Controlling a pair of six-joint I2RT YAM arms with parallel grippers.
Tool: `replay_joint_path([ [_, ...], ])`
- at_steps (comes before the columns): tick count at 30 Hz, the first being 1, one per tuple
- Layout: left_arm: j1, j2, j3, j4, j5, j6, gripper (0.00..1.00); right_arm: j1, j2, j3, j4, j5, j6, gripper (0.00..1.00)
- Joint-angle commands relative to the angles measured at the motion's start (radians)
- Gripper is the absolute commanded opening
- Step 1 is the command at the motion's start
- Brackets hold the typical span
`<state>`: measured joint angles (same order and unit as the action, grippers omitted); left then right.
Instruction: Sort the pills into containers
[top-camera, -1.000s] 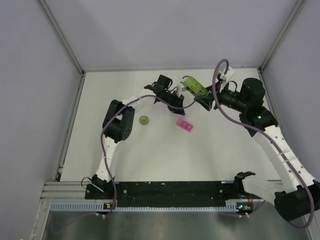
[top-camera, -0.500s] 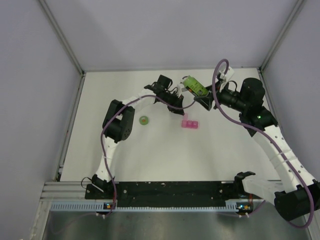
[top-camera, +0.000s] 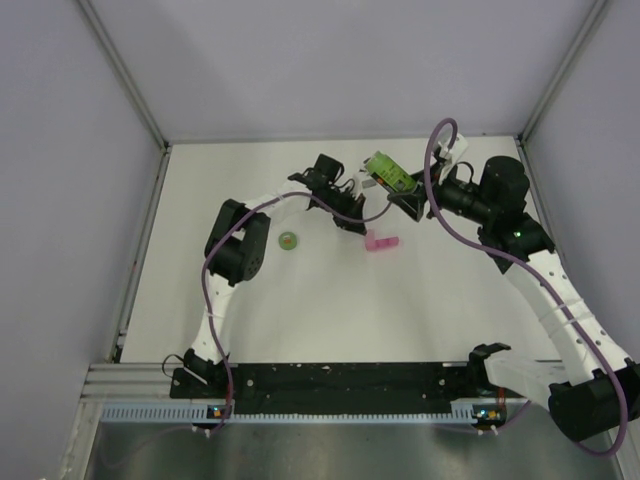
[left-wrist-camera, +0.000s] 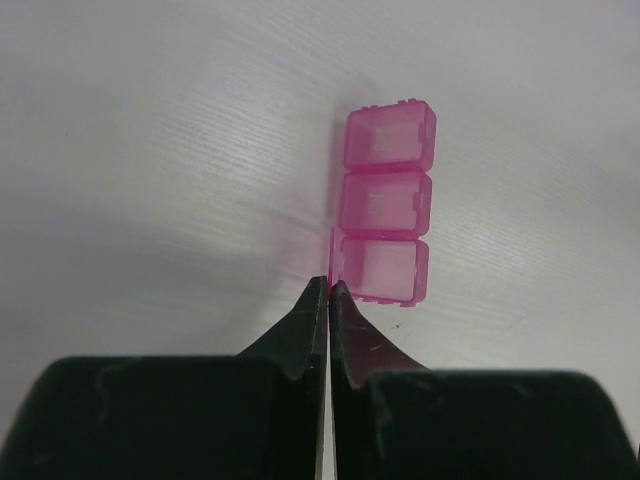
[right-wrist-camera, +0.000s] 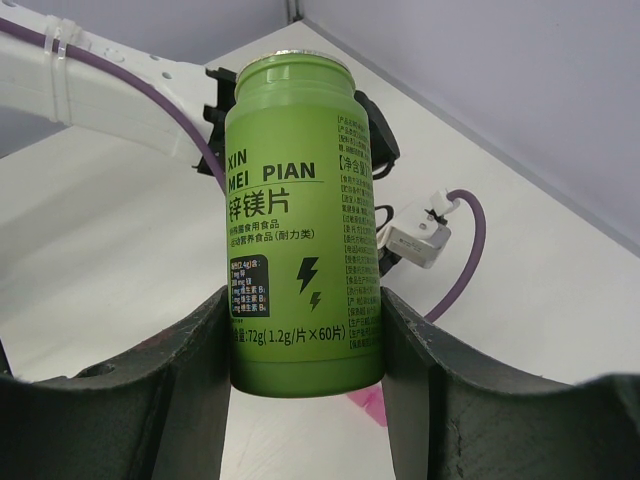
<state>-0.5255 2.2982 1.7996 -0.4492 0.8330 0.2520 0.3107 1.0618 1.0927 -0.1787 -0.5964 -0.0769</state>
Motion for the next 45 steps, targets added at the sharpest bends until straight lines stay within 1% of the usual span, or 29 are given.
replay_joint_path([
  [1, -0.002, -0.080, -0.029, 0.018, 0.020, 0.012, 0.02, -0.009, -0.014, 0.007, 0.062, -0.011, 0.008, 0.00],
  [4, -0.002, -0.091, -0.040, 0.023, 0.021, 0.006, 0.00, -0.009, -0.014, 0.007, 0.062, -0.010, 0.008, 0.00],
  [15, -0.002, -0.137, -0.068, 0.037, 0.028, -0.016, 0.00, -0.010, -0.013, 0.007, 0.062, -0.014, 0.009, 0.00],
  [22, 0.002, -0.181, -0.141, 0.079, 0.020, -0.028, 0.00, -0.010, -0.011, 0.001, 0.065, -0.014, 0.006, 0.00],
  [27, 0.016, -0.224, -0.227, 0.138, 0.021, -0.072, 0.00, -0.010, -0.008, -0.005, 0.059, -0.017, -0.001, 0.00],
  [30, 0.022, -0.278, -0.317, 0.226, 0.008, -0.117, 0.00, -0.010, -0.008, -0.019, 0.058, -0.028, -0.012, 0.00],
  [32, 0.024, -0.319, -0.396, 0.285, -0.014, -0.151, 0.00, -0.009, -0.011, -0.033, 0.064, -0.040, -0.018, 0.00],
  [38, 0.039, -0.419, -0.540, 0.408, -0.080, -0.240, 0.00, -0.010, -0.020, -0.068, 0.067, -0.071, -0.044, 0.00],
  [45, 0.056, -0.497, -0.663, 0.559, -0.166, -0.350, 0.00, -0.009, -0.029, -0.158, 0.122, -0.098, -0.064, 0.00],
])
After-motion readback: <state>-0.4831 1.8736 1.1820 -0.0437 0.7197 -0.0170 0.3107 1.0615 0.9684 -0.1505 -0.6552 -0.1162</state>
